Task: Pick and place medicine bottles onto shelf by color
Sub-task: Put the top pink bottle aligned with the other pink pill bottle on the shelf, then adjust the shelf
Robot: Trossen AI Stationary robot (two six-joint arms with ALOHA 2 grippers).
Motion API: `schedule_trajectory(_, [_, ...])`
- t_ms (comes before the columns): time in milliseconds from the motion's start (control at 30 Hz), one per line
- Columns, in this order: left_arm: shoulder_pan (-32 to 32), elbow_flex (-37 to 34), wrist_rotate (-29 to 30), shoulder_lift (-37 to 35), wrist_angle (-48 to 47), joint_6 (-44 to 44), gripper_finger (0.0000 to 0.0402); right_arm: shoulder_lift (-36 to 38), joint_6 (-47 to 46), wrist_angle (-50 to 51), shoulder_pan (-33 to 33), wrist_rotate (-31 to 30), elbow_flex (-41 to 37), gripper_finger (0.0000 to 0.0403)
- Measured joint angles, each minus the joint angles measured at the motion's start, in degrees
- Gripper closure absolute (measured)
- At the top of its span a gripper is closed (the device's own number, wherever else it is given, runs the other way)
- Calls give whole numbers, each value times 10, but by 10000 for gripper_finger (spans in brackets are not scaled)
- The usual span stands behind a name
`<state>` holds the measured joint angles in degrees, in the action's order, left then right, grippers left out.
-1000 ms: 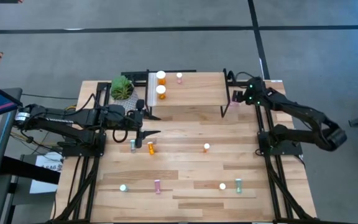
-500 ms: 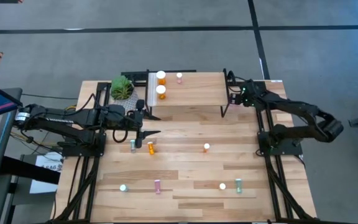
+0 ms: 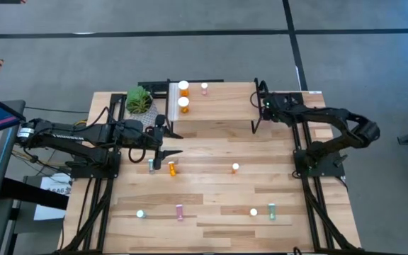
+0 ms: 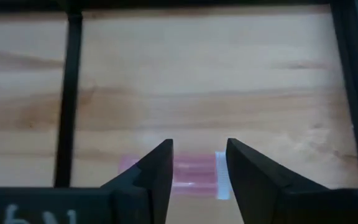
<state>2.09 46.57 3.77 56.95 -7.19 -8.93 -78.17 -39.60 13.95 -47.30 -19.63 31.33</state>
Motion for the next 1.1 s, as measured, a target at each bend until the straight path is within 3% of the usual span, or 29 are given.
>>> schedule_trajectory(233, [0,0,0,0,2,1,189,10,-15,74,31,30,0,235])
schedule_trajectory(500, [0,0,-1,0,3,5,189,66,-86,177,124,49,0,232])
schedule_trajectory(800, [0,0,0,0,7,5,189,185,-163,290,184,-7,0,231])
schedule_trajectory(1100, [0,0,0,0,7,5,189,350,-140,295,272,-17,0,237])
